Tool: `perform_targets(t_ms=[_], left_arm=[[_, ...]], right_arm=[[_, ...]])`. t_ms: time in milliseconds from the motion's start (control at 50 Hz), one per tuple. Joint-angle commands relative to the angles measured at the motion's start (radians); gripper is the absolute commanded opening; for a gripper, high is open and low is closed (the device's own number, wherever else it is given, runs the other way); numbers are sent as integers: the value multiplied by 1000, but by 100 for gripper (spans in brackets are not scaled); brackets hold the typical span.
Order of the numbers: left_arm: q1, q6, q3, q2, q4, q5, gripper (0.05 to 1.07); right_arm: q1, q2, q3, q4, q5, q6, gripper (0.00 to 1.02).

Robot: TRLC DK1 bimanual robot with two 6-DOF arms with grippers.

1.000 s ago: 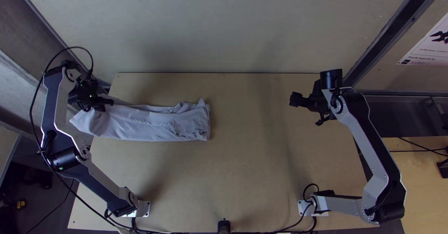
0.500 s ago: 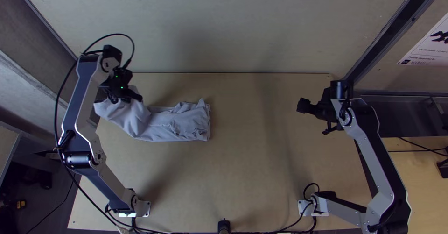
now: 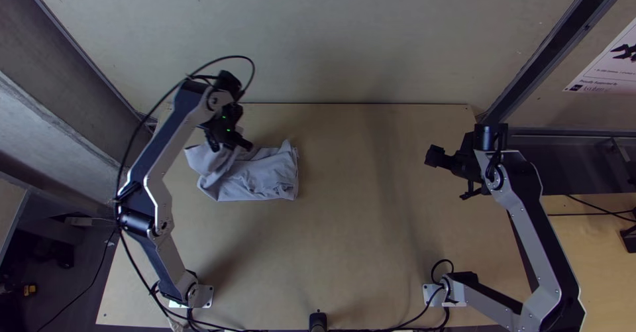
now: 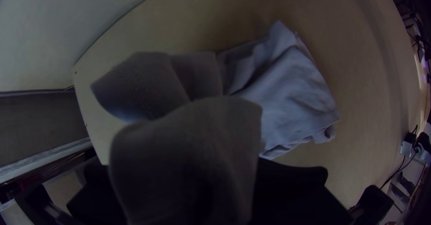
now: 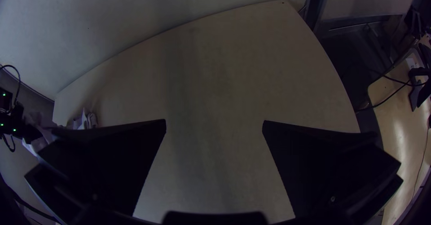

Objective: Fold the t-shirt

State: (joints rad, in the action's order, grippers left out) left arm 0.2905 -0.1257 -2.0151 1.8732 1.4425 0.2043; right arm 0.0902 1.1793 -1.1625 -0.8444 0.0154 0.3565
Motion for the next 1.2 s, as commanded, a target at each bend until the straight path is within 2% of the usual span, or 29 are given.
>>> perform_targets(t_ms=[0, 360, 380, 400, 420, 460, 480, 500, 660, 900, 1080, 1180], left_arm=[[68, 66, -25, 46, 22, 14, 8], [188, 204, -114, 245, 22, 17, 9], [190, 216, -125, 259, 22, 17, 15], [191, 224, -135, 270, 22, 15, 27], [194, 225, -146, 282, 21, 14, 46], [205, 227, -182, 305, 21, 9, 93], [211, 232, -197, 313, 21, 6, 106], [220, 242, -212, 317, 21, 3, 103], [260, 357, -315, 345, -5, -115, 103], [242, 515, -317, 323, -60, -497, 103], [214, 505, -315, 314, -80, -503, 103], [210, 426, -304, 274, -82, -398, 103]], right_arm=[[-6, -27, 26, 15, -2, 18, 98], [6, -81, 76, 15, 1, 21, 98], [8, -84, 78, 15, 1, 22, 98], [9, -89, 80, 16, 1, 22, 98], [13, -92, 83, 16, 1, 22, 98], [14, -96, 87, 16, 1, 22, 98], [16, -98, 89, 16, 3, 25, 98], [19, -99, 92, 16, 3, 29, 98], [57, -110, 124, 30, 3, 52, 98], [115, -113, 152, 64, 1, 99, 98], [115, -109, 149, 73, 0, 90, 98], [108, -109, 153, 105, -2, 56, 98]])
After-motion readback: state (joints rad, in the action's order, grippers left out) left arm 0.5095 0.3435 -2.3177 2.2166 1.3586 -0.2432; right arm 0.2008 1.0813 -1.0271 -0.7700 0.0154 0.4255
